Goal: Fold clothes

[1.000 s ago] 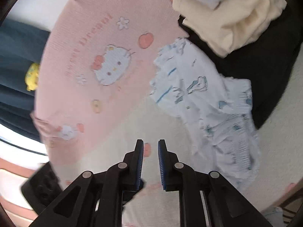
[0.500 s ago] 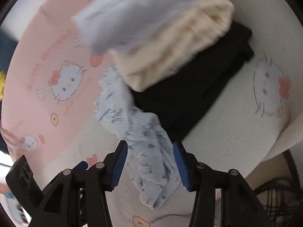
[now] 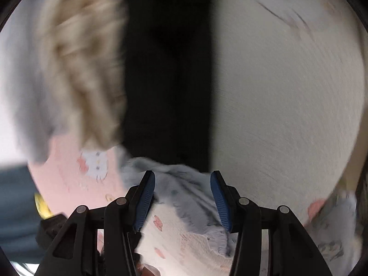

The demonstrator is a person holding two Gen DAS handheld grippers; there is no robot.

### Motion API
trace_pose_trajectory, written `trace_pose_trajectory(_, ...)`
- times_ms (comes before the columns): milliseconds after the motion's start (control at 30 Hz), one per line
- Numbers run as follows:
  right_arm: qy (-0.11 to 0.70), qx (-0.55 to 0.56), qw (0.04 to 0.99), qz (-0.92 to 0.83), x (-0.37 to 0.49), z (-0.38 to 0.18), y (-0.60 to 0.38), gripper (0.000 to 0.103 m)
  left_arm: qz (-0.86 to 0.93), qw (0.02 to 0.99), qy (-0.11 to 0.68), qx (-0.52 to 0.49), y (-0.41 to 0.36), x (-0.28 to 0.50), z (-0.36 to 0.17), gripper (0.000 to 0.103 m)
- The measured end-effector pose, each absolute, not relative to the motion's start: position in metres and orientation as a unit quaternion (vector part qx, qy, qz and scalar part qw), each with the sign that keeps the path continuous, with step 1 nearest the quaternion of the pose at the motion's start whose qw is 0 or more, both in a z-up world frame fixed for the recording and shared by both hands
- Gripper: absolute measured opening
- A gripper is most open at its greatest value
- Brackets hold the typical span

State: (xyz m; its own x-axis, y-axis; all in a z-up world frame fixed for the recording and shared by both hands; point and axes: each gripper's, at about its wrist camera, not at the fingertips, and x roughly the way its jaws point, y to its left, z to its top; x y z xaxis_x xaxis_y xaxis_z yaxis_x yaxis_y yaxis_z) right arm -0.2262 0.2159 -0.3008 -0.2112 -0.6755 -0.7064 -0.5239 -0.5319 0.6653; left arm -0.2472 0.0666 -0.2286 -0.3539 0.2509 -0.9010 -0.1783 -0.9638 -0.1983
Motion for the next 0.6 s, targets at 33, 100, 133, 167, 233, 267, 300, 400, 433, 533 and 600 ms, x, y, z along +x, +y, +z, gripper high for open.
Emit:
trace_pose_trajectory(33,-0.493,0.632,0.052,-0.595,-0.224,-0.308,0.219,0.050,0.821,0.127,-0.028,-0.556,0.068,-0.249,-0.231,0.068)
trace_pose_trajectory(100,-0.505,0.644,0.044,-0.573,-0.222,-0.318,0.223,0.050,0.820,0.121,-0.026,-0.559,0.069,-0.252,-0.234,0.068)
trace_pose_trajectory(133,-0.502,0.646,0.045,-0.574,-0.222,-0.318,0.223,0.050,0.820,0.120,-0.029,-0.558,0.068,-0.252,-0.234,0.068)
trace_pose_trajectory(167,-0.492,0.647,0.046,-0.581,-0.223,-0.316,0.223,0.050,0.821,0.119,-0.032,-0.558,0.067,-0.252,-0.235,0.068)
trace_pose_trajectory(233,-0.459,0.652,0.047,-0.601,-0.226,-0.310,0.220,0.052,0.821,0.116,-0.039,-0.557,0.065,-0.252,-0.237,0.068)
trace_pose_trajectory(267,-0.443,0.657,0.047,-0.608,-0.228,-0.308,0.218,0.053,0.822,0.115,-0.042,-0.556,0.064,-0.252,-0.238,0.067)
trace_pose_trajectory(300,-0.428,0.664,0.048,-0.612,-0.229,-0.308,0.216,0.054,0.822,0.114,-0.045,-0.556,0.063,-0.252,-0.238,0.064)
trace_pose_trajectory(400,-0.419,0.675,0.052,-0.605,-0.229,-0.312,0.213,0.057,0.825,0.114,-0.043,-0.551,0.059,-0.251,-0.238,0.036)
trace_pose_trajectory(433,-0.416,0.679,0.054,-0.603,-0.228,-0.313,0.213,0.057,0.825,0.113,-0.043,-0.551,0.058,-0.251,-0.239,0.027)
trace_pose_trajectory(533,-0.401,0.680,0.058,-0.611,-0.226,-0.309,0.215,0.057,0.821,0.107,-0.044,-0.559,0.049,-0.253,-0.243,0.013)
trace_pose_trajectory(600,-0.388,0.679,0.063,-0.620,-0.226,-0.305,0.215,0.057,0.820,0.109,-0.061,-0.558,0.040,-0.253,-0.243,0.011)
